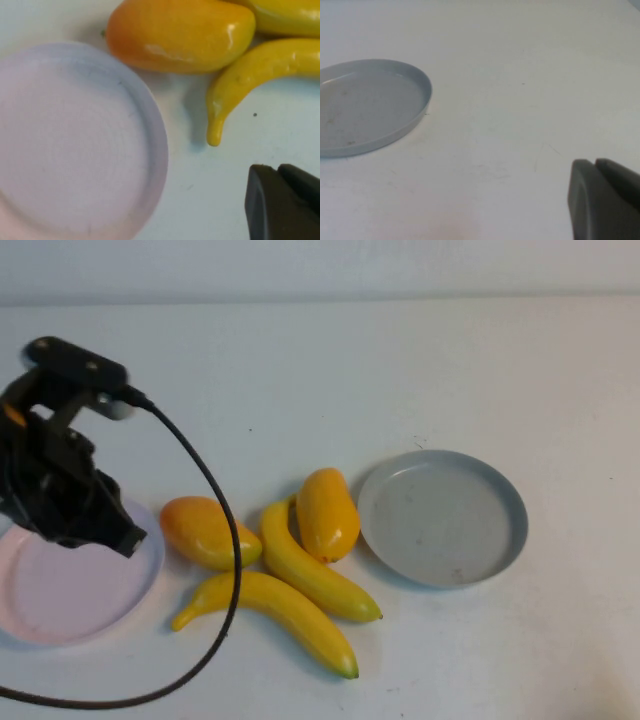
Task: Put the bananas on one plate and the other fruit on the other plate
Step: Put one type of fruit in the left plate
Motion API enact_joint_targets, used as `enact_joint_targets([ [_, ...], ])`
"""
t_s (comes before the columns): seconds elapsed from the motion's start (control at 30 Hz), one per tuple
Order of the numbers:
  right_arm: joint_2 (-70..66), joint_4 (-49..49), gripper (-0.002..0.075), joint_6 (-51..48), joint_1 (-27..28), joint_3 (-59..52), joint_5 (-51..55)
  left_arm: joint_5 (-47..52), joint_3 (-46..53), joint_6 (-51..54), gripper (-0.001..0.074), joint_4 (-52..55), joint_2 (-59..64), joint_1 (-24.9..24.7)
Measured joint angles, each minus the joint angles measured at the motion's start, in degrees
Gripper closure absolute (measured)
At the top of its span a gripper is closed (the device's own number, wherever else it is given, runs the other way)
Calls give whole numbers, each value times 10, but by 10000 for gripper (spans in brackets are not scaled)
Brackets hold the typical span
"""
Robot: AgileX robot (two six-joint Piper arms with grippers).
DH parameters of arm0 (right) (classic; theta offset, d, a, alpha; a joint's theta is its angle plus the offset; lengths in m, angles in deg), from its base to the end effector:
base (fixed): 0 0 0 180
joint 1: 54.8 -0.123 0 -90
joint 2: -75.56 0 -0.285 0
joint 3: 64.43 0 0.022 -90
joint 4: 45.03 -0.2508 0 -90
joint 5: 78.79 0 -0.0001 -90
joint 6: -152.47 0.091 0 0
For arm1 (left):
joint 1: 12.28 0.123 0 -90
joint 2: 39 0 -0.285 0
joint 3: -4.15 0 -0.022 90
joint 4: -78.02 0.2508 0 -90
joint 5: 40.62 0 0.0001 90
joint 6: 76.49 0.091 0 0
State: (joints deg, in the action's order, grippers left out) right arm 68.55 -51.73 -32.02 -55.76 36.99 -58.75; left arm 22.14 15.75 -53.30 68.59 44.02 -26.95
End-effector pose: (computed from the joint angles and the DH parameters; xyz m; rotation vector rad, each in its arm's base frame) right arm 0.0530 0.0045 0.1746 -0.0144 1.8417 0.0706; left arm 0.2405 -0.0767 0.3247 0.8262 2.6034 -0.1797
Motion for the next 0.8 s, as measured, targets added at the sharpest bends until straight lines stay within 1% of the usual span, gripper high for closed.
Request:
enact_joint_targets([
  [0.03, 0, 0, 744, 0, 0, 0, 0, 12, -14, 29, 736, 12, 15, -14],
  [0.13, 0, 0, 743, 0, 0, 0, 0, 41, -58, 171, 737, 35, 63, -50],
  [0.2, 0, 0, 744, 0, 0, 0, 0, 56, -88, 266, 737, 37, 94, -61],
  [0.3, 0, 0, 743, 0, 0, 0, 0, 69, -133, 372, 737, 46, 138, -63],
  [0.43, 0, 0, 744, 0, 0, 0, 0, 72, -182, 443, 737, 51, 183, -63],
  [0.53, 0, 0, 744, 0, 0, 0, 0, 72, -204, 467, 732, 51, 214, -63],
  [0.57, 0, 0, 744, 0, 0, 0, 0, 72, -206, 470, 720, 51, 223, -63],
  [0.63, 0, 0, 744, 0, 0, 0, 0, 72, -208, 473, 659, 51, 238, -63],
  [0.7, 0, 0, 744, 0, 0, 0, 0, 65, -208, 474, 566, 51, 249, -63],
  [0.73, 0, 0, 744, 0, 0, 0, 0, 59, -208, 474, 470, 51, 254, -63],
  [0.77, 0, 0, 743, 0, 0, 0, 0, 54, -208, 474, 398, 51, 257, -63],
  [0.8, 0, 0, 744, 0, 0, 0, 0, 47, -208, 474, 305, 52, 260, -63],
])
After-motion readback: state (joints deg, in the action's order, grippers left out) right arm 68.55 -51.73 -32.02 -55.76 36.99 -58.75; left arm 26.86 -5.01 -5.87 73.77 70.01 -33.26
